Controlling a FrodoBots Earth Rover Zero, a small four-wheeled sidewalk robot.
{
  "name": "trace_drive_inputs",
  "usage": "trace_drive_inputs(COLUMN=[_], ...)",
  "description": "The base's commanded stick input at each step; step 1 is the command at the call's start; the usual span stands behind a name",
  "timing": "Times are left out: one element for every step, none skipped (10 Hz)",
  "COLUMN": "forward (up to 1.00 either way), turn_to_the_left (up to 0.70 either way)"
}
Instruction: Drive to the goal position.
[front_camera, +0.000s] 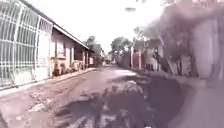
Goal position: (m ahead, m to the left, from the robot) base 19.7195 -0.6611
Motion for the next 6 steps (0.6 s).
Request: trace_drive_inputs(forward=[1.00, 1.00, 1.00, 1.00, 1.00, 1.00], turn_to_the_left=[0.00, 0.00, 0.00, 0.00, 0.00, 0.00])
